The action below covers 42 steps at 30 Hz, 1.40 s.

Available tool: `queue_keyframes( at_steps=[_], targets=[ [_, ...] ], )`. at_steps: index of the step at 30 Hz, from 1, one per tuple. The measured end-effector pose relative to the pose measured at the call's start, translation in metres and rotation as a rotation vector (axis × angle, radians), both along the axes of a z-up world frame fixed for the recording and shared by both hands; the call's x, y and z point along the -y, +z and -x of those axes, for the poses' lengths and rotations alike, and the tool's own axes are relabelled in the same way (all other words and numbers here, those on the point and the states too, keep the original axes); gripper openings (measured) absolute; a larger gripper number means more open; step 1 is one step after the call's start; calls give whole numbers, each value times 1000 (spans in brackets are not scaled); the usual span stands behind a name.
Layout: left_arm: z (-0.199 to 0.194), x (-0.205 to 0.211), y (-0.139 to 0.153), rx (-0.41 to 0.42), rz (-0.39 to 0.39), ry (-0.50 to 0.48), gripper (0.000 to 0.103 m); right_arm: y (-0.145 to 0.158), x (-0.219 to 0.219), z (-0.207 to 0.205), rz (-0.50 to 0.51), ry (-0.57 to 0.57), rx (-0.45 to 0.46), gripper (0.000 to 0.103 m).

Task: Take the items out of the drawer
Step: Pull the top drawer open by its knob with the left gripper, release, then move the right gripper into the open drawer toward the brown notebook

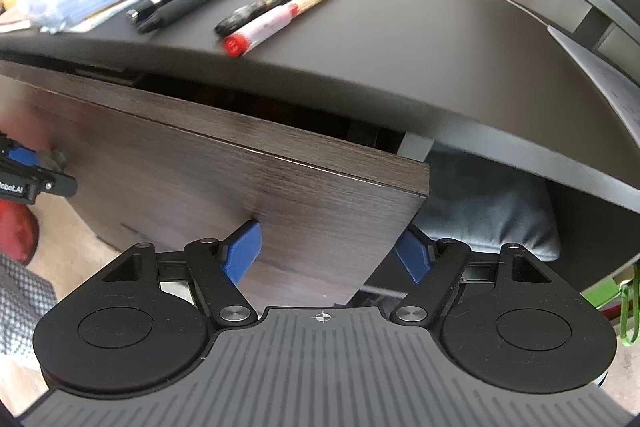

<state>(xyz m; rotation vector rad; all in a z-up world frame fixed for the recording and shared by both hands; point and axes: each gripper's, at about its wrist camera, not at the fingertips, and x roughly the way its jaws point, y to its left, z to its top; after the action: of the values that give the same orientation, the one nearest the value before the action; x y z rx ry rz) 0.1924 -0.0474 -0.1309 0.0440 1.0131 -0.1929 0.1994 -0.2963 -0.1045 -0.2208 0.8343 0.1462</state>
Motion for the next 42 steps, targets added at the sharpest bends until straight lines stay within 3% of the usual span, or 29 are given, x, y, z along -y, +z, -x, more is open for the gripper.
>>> queue_keyframes(
  at_steps=[13, 16, 19, 23, 29, 32, 35, 38, 42],
  targets=[
    [53, 11, -7, -68, -8, -63, 41, 1, -3, 61, 7, -6, -37, 80],
    [55, 2, 0, -92, -6, -68, 44, 3, -1, 72, -31, -27, -54, 82],
    [61, 4, 12, -71, -29, -102, 59, 7, -5, 86, -21, -50, -55, 82],
    [73, 3, 28, -57, -30, -174, 61, 24, -8, 102, -8, -87, -11, 84],
    [98, -6, 62, 16, 51, -245, 66, 68, -17, 122, -51, -131, 109, 87],
    [94, -20, 85, 107, 75, -192, 79, 85, -28, 122, -100, -125, 154, 87],
    [92, -42, 105, 191, 84, -109, 83, 90, -45, 115, -128, -123, 169, 87],
    [74, -60, 108, 219, 44, -9, 85, 88, -61, 102, -140, -140, 184, 88],
    [45, -74, 97, 219, -7, 91, 87, 77, -81, 75, -108, -184, 136, 90]
  ],
)
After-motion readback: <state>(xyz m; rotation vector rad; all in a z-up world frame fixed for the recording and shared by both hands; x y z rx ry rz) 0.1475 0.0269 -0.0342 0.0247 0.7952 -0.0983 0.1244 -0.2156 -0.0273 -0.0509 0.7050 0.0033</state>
